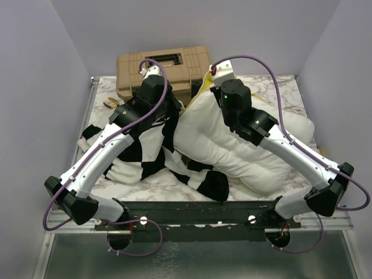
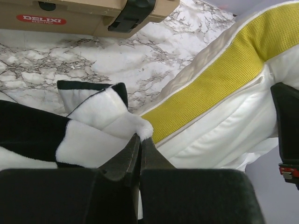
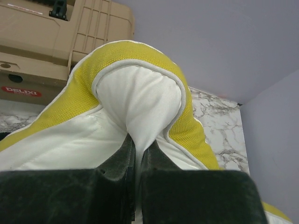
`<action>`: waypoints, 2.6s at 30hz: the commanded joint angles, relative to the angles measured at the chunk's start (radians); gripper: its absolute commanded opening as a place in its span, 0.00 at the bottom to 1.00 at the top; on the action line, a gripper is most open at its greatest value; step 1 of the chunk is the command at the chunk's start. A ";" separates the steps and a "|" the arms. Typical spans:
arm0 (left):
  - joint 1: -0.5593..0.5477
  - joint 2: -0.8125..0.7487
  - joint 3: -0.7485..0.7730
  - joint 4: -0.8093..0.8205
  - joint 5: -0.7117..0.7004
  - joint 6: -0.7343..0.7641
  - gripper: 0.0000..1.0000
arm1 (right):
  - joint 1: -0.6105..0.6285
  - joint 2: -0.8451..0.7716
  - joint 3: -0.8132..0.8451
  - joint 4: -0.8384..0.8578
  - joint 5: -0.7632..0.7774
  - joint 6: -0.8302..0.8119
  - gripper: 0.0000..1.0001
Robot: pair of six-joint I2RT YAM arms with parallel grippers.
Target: Put the pillow into the pillowcase
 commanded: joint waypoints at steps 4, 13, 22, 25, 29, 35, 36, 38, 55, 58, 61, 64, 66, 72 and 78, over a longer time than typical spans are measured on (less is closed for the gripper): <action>0.004 -0.020 -0.004 0.080 0.044 -0.079 0.00 | 0.016 -0.036 -0.067 0.252 0.170 -0.087 0.00; 0.004 -0.028 -0.042 0.134 0.089 -0.139 0.00 | 0.016 -0.085 -0.169 0.555 0.192 -0.232 0.00; 0.005 -0.020 -0.045 0.163 0.108 -0.177 0.00 | 0.104 0.017 -0.328 1.068 0.299 -0.707 0.00; 0.009 -0.023 -0.052 0.174 0.102 -0.188 0.00 | 0.155 0.024 -0.355 1.027 0.320 -0.665 0.00; 0.022 -0.032 -0.081 0.195 0.098 -0.209 0.00 | 0.190 -0.038 -0.231 0.378 0.135 -0.167 0.00; 0.043 -0.046 -0.138 0.229 0.092 -0.236 0.00 | 0.190 -0.159 -0.282 0.070 -0.369 0.186 0.00; 0.047 -0.049 -0.146 0.233 0.089 -0.239 0.00 | 0.190 -0.159 -0.283 0.037 -0.419 0.231 0.00; 0.049 -0.055 -0.166 0.243 0.079 -0.244 0.00 | 0.190 -0.164 -0.293 -0.007 -0.504 0.297 0.00; 0.053 -0.090 -0.190 0.387 0.077 -0.187 0.00 | 0.172 -0.142 -0.359 -0.099 -0.785 0.440 0.00; 0.052 -0.097 -0.188 0.426 0.100 -0.162 0.00 | 0.139 -0.119 -0.361 -0.101 -0.896 0.444 0.00; 0.052 -0.096 -0.200 0.495 0.176 -0.159 0.00 | 0.098 -0.077 -0.351 -0.101 -0.998 0.456 0.00; 0.050 -0.085 -0.196 0.537 0.263 -0.156 0.00 | 0.045 -0.032 -0.322 -0.110 -1.058 0.465 0.00; 0.042 -0.082 -0.190 0.543 0.300 -0.152 0.00 | -0.007 -0.013 -0.304 -0.105 -1.095 0.492 0.00; -0.017 -0.091 -0.240 0.542 0.332 -0.163 0.00 | -0.164 -0.003 -0.256 -0.026 -1.235 0.577 0.00; -0.095 -0.084 -0.314 0.543 0.218 -0.192 0.00 | -0.225 -0.012 -0.192 -0.003 -1.294 0.630 0.00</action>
